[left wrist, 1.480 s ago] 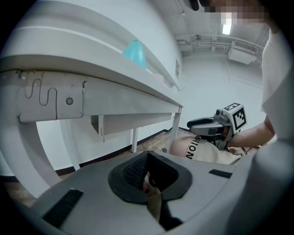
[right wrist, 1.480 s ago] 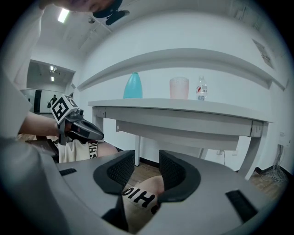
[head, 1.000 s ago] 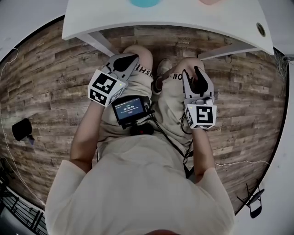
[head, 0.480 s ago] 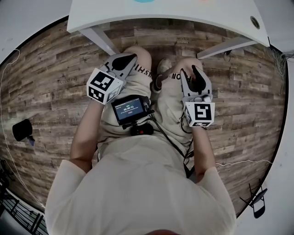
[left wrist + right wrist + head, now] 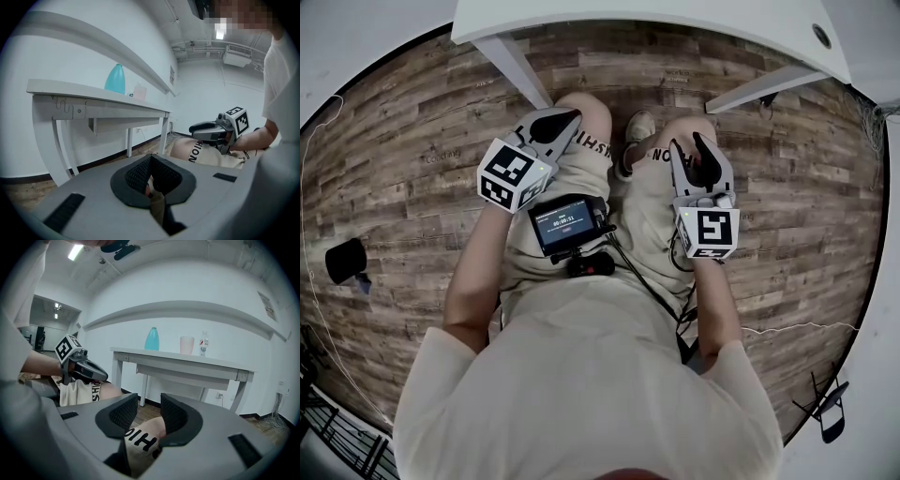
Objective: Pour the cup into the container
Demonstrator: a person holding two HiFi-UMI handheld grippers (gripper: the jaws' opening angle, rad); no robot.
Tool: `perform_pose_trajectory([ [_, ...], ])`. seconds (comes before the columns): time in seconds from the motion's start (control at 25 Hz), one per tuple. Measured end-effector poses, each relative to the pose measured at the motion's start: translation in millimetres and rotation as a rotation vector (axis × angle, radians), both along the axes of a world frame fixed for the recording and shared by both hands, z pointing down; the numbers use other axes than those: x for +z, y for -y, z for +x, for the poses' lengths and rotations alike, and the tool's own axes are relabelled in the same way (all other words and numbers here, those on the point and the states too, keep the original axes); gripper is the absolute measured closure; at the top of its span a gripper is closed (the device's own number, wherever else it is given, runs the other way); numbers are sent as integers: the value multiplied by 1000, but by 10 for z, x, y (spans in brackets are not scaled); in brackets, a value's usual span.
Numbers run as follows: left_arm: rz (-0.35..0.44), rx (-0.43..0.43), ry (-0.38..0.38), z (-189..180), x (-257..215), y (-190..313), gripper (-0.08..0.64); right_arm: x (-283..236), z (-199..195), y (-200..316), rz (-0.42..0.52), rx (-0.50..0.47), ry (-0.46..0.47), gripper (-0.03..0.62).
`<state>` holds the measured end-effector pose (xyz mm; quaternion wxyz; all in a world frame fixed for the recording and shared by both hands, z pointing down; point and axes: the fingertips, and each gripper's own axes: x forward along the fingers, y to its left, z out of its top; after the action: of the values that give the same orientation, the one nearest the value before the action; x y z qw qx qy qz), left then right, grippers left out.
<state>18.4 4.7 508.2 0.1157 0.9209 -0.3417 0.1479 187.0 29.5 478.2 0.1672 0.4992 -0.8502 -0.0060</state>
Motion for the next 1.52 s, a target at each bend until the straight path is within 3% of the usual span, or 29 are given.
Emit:
perform_pose_trajectory([
  [0.32, 40, 37, 134, 50, 27, -265, 550, -4, -24, -133, -15, 5, -8, 446],
  [0.6, -1, 15, 75, -58, 33, -518, 551, -5, -160, -349, -11, -28, -15, 451],
  [0.92, 25, 28, 167, -57, 115, -947, 551, 23, -330, -688, -5, -72, -32, 451],
  [1.52, 4, -7, 229, 115, 196, -1123, 549, -21, -264, -952, 0, -72, -26, 451],
])
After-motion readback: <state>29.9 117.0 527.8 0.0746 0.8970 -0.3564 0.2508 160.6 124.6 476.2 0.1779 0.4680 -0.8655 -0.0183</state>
